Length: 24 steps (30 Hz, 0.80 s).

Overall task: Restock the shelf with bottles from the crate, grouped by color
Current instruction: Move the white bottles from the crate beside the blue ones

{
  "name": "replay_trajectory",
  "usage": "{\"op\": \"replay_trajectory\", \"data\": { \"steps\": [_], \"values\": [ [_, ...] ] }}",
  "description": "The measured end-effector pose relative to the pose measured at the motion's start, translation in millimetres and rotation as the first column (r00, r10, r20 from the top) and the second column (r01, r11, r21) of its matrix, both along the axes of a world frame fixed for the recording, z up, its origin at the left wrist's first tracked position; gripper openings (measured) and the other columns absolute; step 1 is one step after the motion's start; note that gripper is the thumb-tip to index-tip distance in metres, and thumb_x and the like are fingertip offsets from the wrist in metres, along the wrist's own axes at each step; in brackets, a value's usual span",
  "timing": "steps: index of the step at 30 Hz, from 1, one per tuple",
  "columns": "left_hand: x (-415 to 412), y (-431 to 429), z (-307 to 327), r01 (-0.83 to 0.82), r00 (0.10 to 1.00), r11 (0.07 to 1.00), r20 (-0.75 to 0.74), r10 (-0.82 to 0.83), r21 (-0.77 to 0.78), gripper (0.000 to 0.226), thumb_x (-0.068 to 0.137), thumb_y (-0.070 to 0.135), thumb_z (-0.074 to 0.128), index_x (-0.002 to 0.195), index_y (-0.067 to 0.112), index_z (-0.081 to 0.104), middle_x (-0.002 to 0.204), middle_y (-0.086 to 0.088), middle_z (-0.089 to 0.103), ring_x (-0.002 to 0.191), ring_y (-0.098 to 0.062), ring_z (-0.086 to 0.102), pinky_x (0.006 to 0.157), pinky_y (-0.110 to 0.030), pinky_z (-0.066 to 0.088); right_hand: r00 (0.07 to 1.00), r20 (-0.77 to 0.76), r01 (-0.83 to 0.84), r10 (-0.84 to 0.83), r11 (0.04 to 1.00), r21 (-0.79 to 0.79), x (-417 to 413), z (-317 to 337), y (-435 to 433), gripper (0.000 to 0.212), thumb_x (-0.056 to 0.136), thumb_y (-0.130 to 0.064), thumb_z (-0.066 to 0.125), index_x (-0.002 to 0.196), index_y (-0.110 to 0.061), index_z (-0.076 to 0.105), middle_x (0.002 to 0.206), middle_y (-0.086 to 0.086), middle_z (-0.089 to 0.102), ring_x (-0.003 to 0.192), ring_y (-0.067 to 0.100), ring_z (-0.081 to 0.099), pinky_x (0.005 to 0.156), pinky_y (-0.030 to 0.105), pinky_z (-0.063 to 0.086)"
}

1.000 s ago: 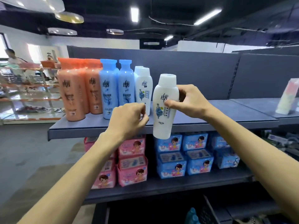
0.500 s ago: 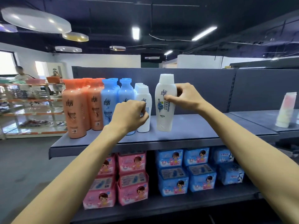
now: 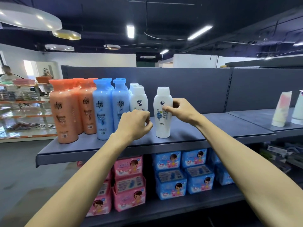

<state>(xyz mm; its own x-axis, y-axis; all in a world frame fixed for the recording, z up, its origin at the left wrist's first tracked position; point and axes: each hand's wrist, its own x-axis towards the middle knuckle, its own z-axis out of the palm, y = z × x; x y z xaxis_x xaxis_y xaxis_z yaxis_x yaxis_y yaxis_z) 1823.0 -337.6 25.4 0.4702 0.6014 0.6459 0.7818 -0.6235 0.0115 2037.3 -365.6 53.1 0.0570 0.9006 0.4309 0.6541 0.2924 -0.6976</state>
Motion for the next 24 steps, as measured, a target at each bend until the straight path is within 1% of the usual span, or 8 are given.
{"op": "replay_trajectory", "data": {
  "steps": [2,4,8,9,12,17,20,24],
  "values": [
    [0.0,3.0,-7.2,0.012,1.0,1.0,0.013,-0.012,-0.01,0.014,0.083,0.033,0.052,0.073,0.023,0.052,0.077,0.003,0.065,0.074,-0.027,0.059,0.065,-0.032,0.044,1.0,-0.016,-0.004,0.003,1.0,-0.022,-1.6,-5.2,0.1,0.032,0.086,-0.039,0.071,0.11,-0.018,0.069,0.106,-0.003,0.075,0.1,0.017,0.071,0.089,0.047,0.058],
    [0.9,5.4,-16.3,0.018,1.0,1.0,0.021,-0.018,-0.01,0.014,0.083,0.034,0.052,0.074,0.023,0.053,0.076,0.004,0.064,0.074,-0.027,0.058,0.063,-0.031,0.041,1.0,0.0,0.02,-0.02,0.998,-0.062,-0.9,-13.5,-1.7,0.039,0.083,-0.035,0.077,0.116,-0.018,0.064,0.111,-0.006,0.073,0.101,0.013,0.07,0.09,0.044,0.058],
    [2.8,12.9,-32.9,0.014,1.0,1.0,0.026,-0.013,-0.013,0.015,0.081,0.035,0.053,0.074,0.022,0.054,0.075,0.004,0.064,0.074,-0.025,0.058,0.06,-0.03,0.036,0.968,-0.032,0.245,-0.25,0.963,-0.108,-20.1,-48.3,-12.6,0.061,0.075,-0.032,0.083,0.124,-0.016,0.051,0.114,-0.006,0.062,0.103,0.013,0.063,0.087,0.032,0.054],
    [3.3,15.4,-35.5,0.013,0.999,1.0,0.032,-0.012,-0.022,0.016,0.081,0.035,0.053,0.074,0.021,0.055,0.074,0.004,0.065,0.074,-0.026,0.059,0.06,-0.03,0.038,0.954,-0.047,0.29,-0.295,0.952,-0.096,-29.2,-57.6,-14.4,0.063,0.073,-0.03,0.084,0.123,-0.015,0.048,0.113,-0.003,0.06,0.104,0.016,0.062,0.086,0.032,0.053],
    [5.0,20.0,-41.5,0.011,0.998,0.999,0.055,-0.009,-0.039,0.018,0.082,0.037,0.052,0.076,0.021,0.057,0.074,0.004,0.065,0.074,-0.026,0.061,0.06,-0.03,0.041,0.917,-0.01,0.398,-0.398,0.917,-0.031,-47.8,-79.5,-11.1,0.063,0.069,-0.034,0.084,0.111,-0.012,0.043,0.114,0.007,0.06,0.105,0.027,0.06,0.086,0.042,0.053],
    [3.8,21.3,-50.1,0.021,0.994,0.998,0.105,-0.014,-0.065,0.02,0.086,0.038,0.054,0.08,0.02,0.06,0.077,0.005,0.067,0.077,-0.026,0.061,0.061,-0.03,0.04,0.865,0.046,0.501,-0.5,0.865,-0.016,-56.7,-84.8,-3.5,0.058,0.07,-0.042,0.084,0.105,-0.009,0.051,0.112,0.01,0.064,0.105,0.032,0.062,0.083,0.041,0.054],
    [3.0,21.2,-52.6,0.032,0.991,0.996,0.131,-0.021,-0.084,0.019,0.086,0.038,0.055,0.08,0.021,0.059,0.076,0.006,0.066,0.077,-0.026,0.061,0.061,-0.031,0.042,0.868,0.052,0.495,-0.493,0.868,-0.042,-55.2,-81.7,6.5,0.056,0.07,-0.041,0.084,0.105,-0.01,0.053,0.11,0.01,0.066,0.103,0.033,0.064,0.08,0.039,0.055],
    [5.0,20.4,-51.8,0.039,0.989,0.996,0.144,-0.028,-0.074,0.017,0.085,0.037,0.055,0.081,0.021,0.059,0.074,0.007,0.064,0.076,-0.023,0.06,0.061,-0.031,0.043,0.889,0.044,0.457,-0.455,0.886,-0.077,-46.1,-78.5,27.4,0.055,0.068,-0.041,0.083,0.105,-0.012,0.054,0.109,0.009,0.067,0.104,0.032,0.063,0.081,0.042,0.056]
  ]
}}
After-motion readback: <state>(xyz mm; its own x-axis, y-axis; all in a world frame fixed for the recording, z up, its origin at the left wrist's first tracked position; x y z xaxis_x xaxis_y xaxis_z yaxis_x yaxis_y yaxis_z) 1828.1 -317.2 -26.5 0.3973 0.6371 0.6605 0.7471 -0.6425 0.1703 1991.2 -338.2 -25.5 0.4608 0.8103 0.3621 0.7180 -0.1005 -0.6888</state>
